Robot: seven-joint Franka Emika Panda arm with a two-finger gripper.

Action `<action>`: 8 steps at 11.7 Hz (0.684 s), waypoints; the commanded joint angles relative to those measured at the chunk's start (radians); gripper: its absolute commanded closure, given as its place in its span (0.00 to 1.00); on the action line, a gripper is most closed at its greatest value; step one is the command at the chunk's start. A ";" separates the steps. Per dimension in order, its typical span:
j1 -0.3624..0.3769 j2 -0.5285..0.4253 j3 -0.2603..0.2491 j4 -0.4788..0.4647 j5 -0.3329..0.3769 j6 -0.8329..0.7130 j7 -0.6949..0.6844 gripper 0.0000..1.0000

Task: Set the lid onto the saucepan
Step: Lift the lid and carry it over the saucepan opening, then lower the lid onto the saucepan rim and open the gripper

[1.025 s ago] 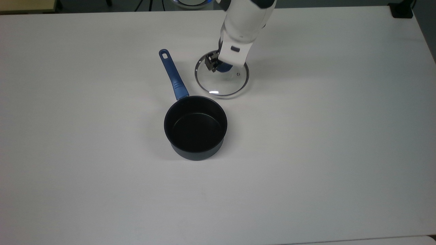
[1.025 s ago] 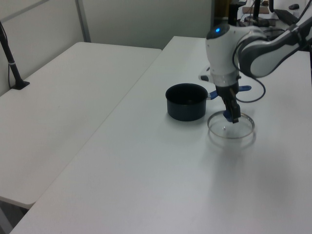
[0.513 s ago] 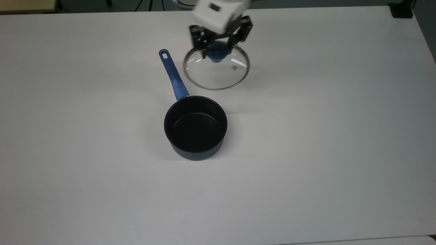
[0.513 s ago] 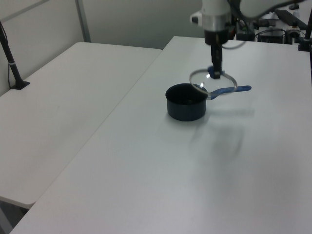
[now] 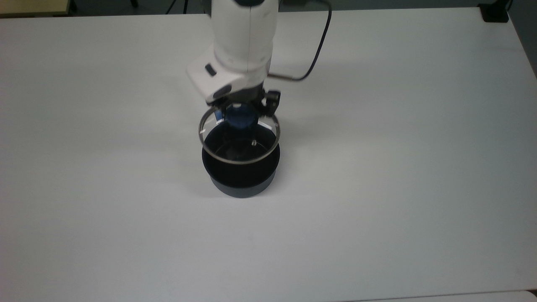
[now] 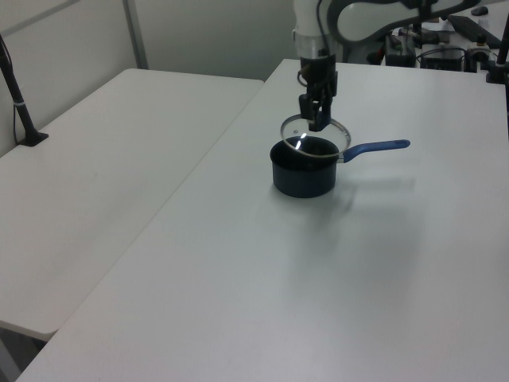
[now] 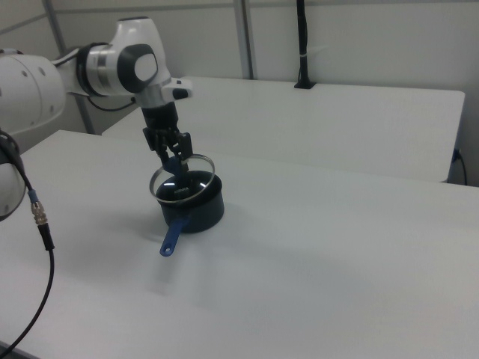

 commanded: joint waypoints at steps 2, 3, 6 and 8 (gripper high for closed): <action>0.070 0.069 -0.045 0.068 -0.015 0.047 0.104 0.62; 0.070 0.080 -0.047 0.068 -0.015 0.073 0.122 0.62; 0.076 0.097 -0.047 0.067 -0.025 0.107 0.150 0.61; 0.078 0.095 -0.047 0.062 -0.036 0.098 0.146 0.59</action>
